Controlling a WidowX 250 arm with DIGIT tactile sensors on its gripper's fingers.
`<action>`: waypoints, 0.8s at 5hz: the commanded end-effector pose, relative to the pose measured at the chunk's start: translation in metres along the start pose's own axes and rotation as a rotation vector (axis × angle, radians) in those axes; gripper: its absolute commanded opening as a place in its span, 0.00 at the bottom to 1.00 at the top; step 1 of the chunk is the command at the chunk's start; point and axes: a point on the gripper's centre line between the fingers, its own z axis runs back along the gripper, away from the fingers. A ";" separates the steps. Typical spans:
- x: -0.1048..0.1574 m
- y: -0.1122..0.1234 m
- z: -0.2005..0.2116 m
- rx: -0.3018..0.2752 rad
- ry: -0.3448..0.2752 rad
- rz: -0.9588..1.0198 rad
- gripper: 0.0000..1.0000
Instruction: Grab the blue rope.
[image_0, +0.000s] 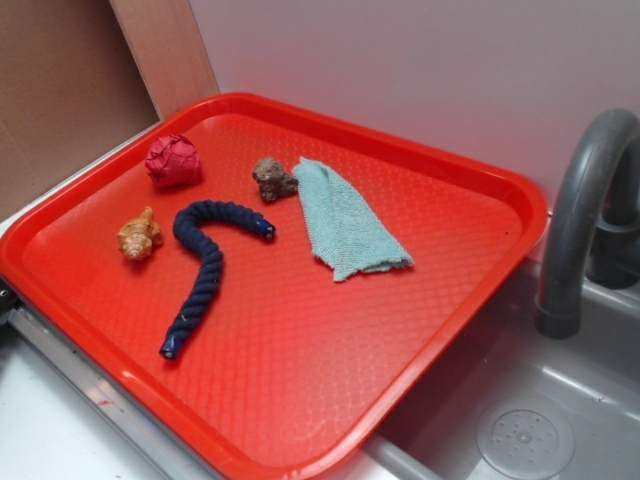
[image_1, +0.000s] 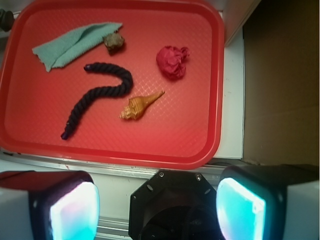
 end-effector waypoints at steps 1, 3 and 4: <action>0.057 -0.018 -0.026 -0.095 -0.042 -0.004 1.00; 0.082 -0.054 -0.079 -0.051 -0.023 -0.076 1.00; 0.092 -0.069 -0.102 -0.041 0.004 -0.080 1.00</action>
